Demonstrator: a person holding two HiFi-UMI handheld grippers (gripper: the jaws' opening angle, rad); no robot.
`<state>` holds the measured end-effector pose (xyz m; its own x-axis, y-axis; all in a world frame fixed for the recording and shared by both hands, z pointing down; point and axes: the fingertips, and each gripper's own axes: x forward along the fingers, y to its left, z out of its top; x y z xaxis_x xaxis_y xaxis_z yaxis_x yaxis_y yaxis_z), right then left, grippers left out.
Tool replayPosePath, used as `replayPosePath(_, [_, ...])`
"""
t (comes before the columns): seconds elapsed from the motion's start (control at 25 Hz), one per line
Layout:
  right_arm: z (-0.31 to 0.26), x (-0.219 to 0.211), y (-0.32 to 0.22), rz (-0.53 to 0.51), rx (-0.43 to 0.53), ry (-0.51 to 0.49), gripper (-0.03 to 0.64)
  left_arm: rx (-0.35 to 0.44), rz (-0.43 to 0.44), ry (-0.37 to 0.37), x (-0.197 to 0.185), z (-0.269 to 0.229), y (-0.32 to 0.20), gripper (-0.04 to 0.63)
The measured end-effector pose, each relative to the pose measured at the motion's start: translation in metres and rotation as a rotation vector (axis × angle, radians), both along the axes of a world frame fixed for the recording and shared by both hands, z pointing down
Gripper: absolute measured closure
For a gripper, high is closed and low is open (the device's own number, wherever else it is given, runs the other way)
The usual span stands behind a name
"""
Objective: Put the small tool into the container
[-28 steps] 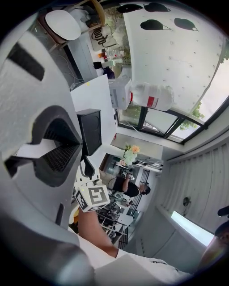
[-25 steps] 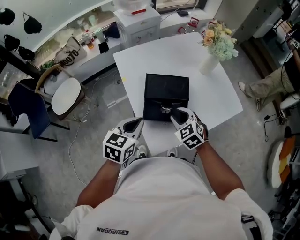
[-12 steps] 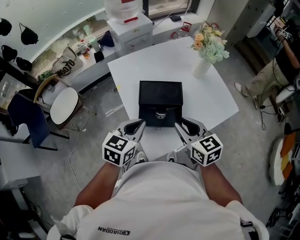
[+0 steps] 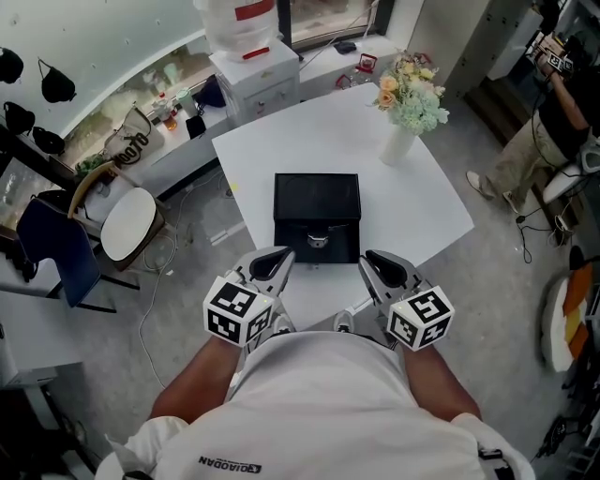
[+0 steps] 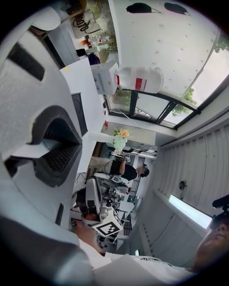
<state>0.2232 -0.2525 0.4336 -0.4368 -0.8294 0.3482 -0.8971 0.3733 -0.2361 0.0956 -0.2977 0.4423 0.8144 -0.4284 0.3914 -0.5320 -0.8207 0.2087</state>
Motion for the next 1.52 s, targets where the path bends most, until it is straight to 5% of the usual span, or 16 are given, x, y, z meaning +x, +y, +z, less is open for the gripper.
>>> replayPosePath(0.2, [0.0,0.004,-0.001,0.015,0.017,-0.006,0.609,0.003,-0.002,-0.003,0.002,-0.001,0.002,0.586])
replayPosePath(0.52, [-0.003,0.01,-0.004,0.032,0.03,-0.067,0.611,0.009,-0.021,0.001,0.001,-0.004,0.003,0.586])
replayPosePath(1.52, [-0.001,0.002,-0.003,-0.034,0.03,-0.038,0.612,0.012,-0.024,-0.002,0.001,-0.005,0.008,0.586])
